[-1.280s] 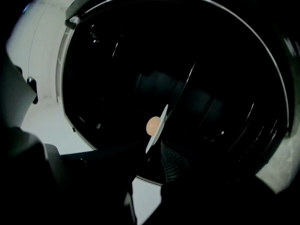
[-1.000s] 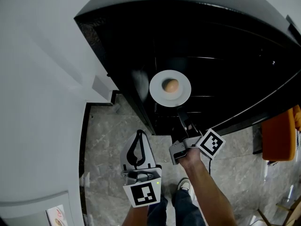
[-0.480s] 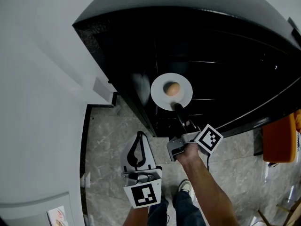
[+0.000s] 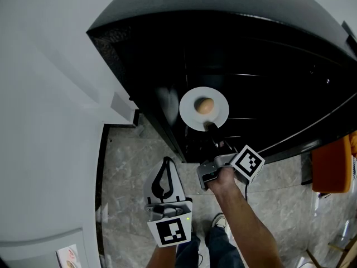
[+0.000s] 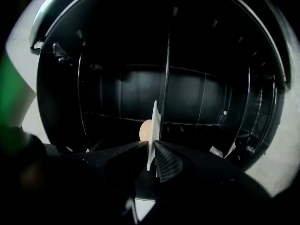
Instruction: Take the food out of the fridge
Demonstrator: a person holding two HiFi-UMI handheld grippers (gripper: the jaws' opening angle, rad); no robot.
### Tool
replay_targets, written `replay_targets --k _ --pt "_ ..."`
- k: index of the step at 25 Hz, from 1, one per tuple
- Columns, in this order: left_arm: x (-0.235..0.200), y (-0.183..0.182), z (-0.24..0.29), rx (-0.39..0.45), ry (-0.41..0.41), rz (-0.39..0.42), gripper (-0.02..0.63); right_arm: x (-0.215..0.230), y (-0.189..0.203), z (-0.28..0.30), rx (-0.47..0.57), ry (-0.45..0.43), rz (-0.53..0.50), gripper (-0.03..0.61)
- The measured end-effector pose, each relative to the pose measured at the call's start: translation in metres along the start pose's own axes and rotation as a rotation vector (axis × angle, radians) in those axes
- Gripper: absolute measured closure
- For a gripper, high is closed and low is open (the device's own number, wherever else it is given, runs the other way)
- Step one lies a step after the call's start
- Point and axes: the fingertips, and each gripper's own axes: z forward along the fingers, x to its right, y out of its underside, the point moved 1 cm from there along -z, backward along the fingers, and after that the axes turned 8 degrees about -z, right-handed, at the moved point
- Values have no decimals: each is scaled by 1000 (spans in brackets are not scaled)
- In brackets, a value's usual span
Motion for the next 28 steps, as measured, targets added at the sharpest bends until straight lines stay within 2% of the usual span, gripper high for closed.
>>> replay_targets --k 3,24,28 --pt "0 1 0 -1 -1 -2 600 2 0 0 16 24 56 526" --pt "-7 -1 9 2 -12 1 600 0 3 -11 23 50 31 545" --pt "-6 -1 3 5 -16 4 600 -4 7 -31 24 59 35 545"
